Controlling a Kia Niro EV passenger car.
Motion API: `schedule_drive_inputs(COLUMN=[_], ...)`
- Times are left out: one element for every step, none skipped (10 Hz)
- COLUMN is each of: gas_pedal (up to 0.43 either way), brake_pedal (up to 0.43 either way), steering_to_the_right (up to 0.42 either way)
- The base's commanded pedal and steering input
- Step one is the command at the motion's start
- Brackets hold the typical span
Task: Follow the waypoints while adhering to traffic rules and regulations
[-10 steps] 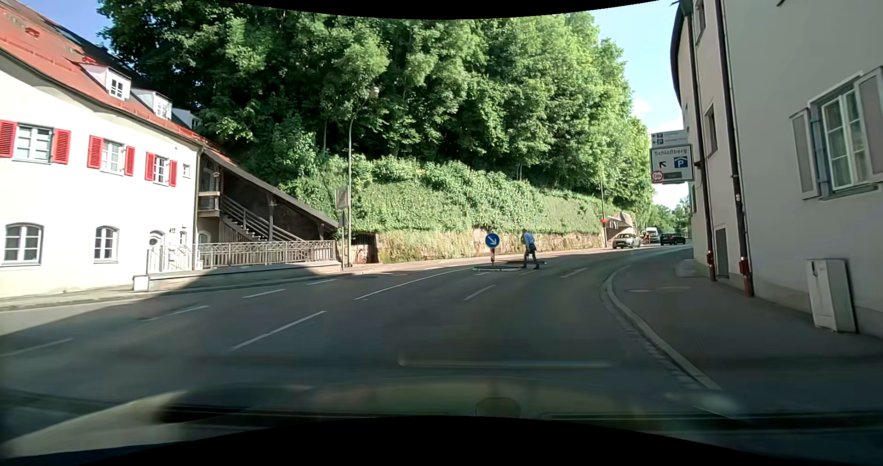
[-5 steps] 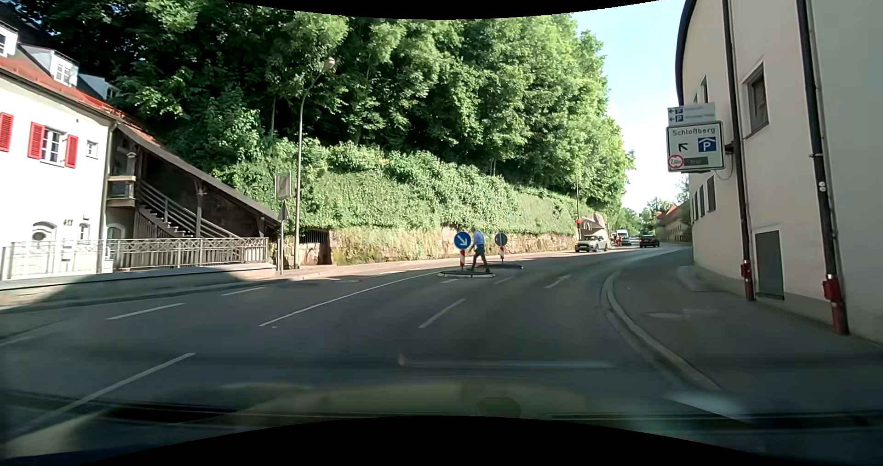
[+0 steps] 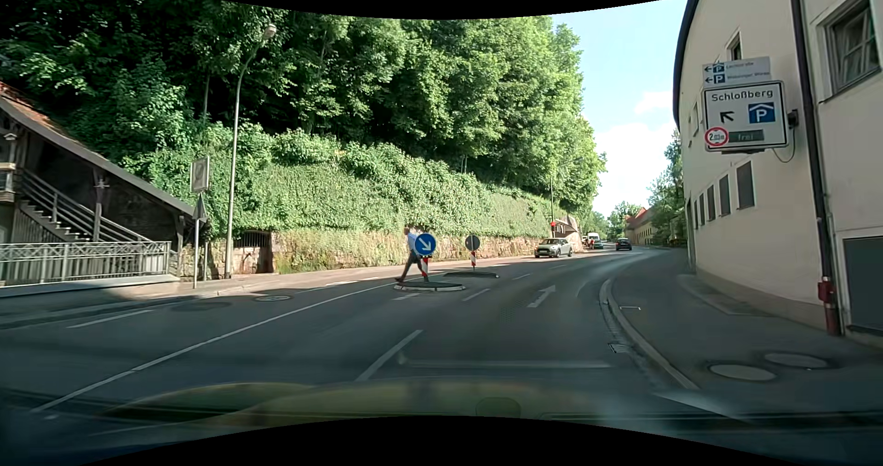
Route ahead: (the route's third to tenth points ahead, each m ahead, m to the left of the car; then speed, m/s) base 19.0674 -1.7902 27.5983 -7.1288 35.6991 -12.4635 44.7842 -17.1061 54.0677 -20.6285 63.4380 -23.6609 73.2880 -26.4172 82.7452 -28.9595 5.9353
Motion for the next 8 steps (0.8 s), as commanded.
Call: schedule_drive_inputs(gas_pedal=[0.220, 0.220, 0.220, 0.228, 0.268, 0.268, 0.268, 0.268], brake_pedal=[0.006, 0.006, 0.006, 0.006, 0.006, 0.006, 0.006, 0.006], steering_to_the_right=[0.109, 0.112, 0.115, 0.112, 0.112, 0.112, 0.111, 0.110])
